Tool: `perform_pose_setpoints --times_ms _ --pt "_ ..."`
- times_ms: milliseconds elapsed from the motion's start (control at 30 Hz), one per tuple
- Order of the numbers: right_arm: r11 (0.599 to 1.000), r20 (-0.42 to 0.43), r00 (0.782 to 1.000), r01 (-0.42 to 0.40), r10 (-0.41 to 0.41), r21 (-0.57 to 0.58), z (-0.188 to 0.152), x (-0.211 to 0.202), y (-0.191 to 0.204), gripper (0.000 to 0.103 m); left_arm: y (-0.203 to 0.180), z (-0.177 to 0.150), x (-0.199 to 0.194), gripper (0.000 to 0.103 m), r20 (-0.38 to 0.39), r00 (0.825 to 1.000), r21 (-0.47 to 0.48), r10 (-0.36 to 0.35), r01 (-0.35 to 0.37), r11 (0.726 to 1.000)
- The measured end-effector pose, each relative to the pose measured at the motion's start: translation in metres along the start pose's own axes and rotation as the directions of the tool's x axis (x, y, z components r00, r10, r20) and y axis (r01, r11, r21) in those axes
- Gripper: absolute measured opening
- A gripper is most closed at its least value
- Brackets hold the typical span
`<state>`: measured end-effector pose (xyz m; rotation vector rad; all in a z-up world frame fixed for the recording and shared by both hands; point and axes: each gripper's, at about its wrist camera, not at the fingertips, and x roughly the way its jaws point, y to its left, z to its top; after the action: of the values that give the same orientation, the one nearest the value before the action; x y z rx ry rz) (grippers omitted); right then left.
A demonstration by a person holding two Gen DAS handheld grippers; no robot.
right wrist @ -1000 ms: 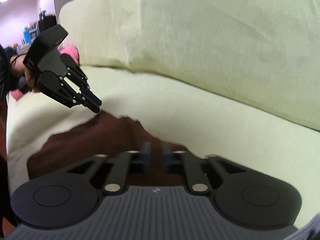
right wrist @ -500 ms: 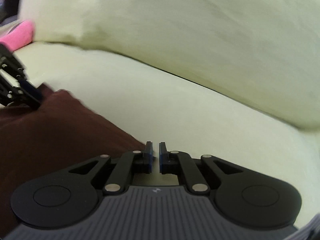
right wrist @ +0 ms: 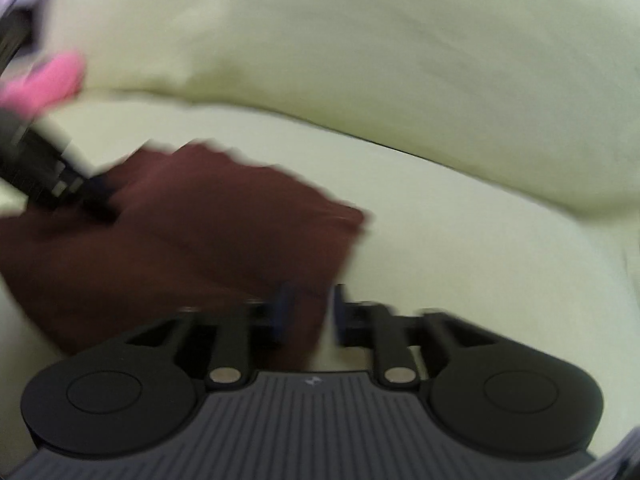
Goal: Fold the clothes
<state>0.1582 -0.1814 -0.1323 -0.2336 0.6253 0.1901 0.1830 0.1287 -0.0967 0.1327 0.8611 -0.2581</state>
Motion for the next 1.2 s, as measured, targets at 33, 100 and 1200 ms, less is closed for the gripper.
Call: perform_pose_setpoints --times_ms 33,100,1200 --pt "1.0 0.003 1.0 0.024 -0.024 0.0 -0.001 -0.005 -0.002 0.019 -0.004 -0.003 -0.014 0.042 0.013 1.0 0.01 0.021 -0.021 1.0" --pt "0.997 0.02 1.0 -0.004 0.002 0.08 -0.004 -0.023 -0.011 0.019 -0.006 -0.005 -0.028 0.043 0.012 1.0 0.003 0.001 -0.001 1.0" --pt "0.962 0.0 0.993 -0.118 0.122 0.247 -0.05 -0.084 0.017 0.0 -0.026 -0.092 -0.032 0.072 -0.059 0.996 -0.231 0.065 -0.077 0.97"
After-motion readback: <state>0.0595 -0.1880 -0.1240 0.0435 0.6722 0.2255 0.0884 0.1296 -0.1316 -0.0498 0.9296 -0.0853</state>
